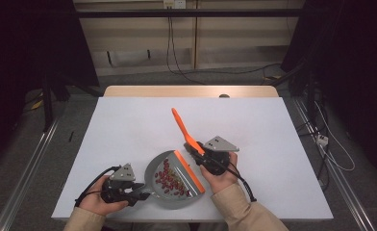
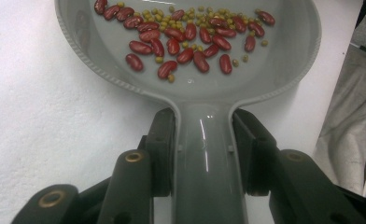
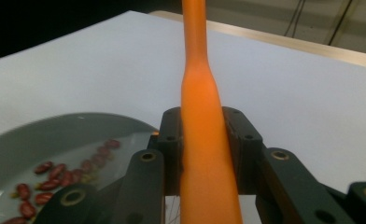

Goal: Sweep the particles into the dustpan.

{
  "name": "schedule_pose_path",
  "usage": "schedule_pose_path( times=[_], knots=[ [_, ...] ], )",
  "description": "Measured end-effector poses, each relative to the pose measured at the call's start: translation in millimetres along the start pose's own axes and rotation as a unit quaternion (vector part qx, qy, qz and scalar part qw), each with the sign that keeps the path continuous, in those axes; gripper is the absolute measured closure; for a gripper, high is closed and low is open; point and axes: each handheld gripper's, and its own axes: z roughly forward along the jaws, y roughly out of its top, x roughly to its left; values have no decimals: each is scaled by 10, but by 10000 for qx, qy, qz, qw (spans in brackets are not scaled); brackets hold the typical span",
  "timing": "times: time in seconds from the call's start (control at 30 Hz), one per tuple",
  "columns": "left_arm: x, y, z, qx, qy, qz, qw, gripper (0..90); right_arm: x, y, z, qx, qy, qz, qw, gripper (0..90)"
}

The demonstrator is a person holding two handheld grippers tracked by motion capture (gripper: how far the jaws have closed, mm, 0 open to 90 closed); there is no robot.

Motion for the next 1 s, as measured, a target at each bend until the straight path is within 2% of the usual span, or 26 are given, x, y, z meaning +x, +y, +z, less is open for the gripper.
schedule_pose_path(
  times=[0.13,0.2,0.43,0.5,0.53,0.57,0.6,0.63,0.83,0.87,0.93,1.0],
  knots=[
    [8,0,-3,8,-3,13,10000,627,-89,-95,23,50,-193,-29,9998,711],
    [7,3,-3,11,-3,6,10000,627,-78,-138,39,83,-149,-25,9999,712],
    [7,0,2,14,-2,-12,10000,627,208,-167,37,147,145,-38,9998,705],
    [6,-1,3,5,1,-15,10000,627,272,-159,34,96,279,83,9995,706],
    [7,-1,3,7,-2,-15,10000,627,287,-150,28,48,263,-26,9996,709],
    [7,-2,2,4,-2,-18,10000,627,280,-139,29,-45,335,62,9994,709],
    [6,-4,4,-2,-4,-24,10000,626,256,-125,34,-76,482,272,9984,711],
    [9,-7,4,15,-6,-9,10000,626,238,-107,34,-68,537,331,9980,711],
    [3,-10,7,19,50,-5,10000,626,106,-30,-23,-227,371,326,9985,711],
    [6,-14,11,-11,-6,-14,10000,625,82,-26,-28,-243,339,320,9986,711],
    [-6,-13,14,6,87,-19,10000,624,52,-22,-40,-221,315,271,9989,711],
    [-6,-13,23,-27,56,27,10000,618,33,-24,-47,-194,318,232,9990,711]
  ],
)
